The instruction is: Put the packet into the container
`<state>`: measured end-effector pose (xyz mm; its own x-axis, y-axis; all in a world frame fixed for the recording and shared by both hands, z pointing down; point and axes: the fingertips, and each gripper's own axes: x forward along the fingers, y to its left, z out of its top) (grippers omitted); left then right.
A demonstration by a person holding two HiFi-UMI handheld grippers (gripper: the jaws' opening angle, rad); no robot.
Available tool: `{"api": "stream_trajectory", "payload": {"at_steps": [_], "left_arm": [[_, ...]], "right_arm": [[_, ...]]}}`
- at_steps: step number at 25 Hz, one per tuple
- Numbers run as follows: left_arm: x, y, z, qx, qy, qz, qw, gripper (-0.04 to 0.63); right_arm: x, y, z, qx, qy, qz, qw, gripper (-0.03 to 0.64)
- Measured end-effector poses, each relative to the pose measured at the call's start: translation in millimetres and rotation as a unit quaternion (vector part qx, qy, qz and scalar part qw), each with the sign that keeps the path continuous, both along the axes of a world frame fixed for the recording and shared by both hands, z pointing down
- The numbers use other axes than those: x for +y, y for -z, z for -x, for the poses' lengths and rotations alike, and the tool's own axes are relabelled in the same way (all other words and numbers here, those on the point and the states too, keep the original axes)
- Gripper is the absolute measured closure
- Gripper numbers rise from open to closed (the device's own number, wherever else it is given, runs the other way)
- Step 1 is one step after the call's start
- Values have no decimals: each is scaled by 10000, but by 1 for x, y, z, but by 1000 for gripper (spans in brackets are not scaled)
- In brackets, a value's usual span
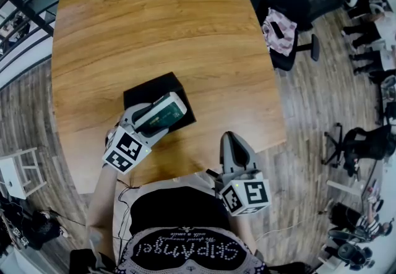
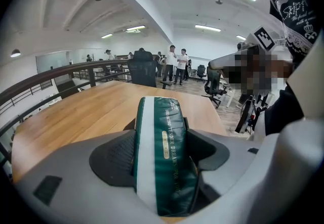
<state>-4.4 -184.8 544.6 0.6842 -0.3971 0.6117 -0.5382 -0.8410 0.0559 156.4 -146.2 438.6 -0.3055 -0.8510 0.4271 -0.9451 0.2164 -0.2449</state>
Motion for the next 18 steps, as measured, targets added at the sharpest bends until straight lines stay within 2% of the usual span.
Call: {"api": "stream_trajectory", "payload": {"at_steps": [5,18], "left_arm": [[2,-21,-2,-340,-179,165,9991,256],[-4,-43,-10,-564,-398,431,9967,256]], "right_arm": [[1,0,0,-13,8,-10,10000,575],[-1,-2,0,-2,5,24,10000,575]]}}
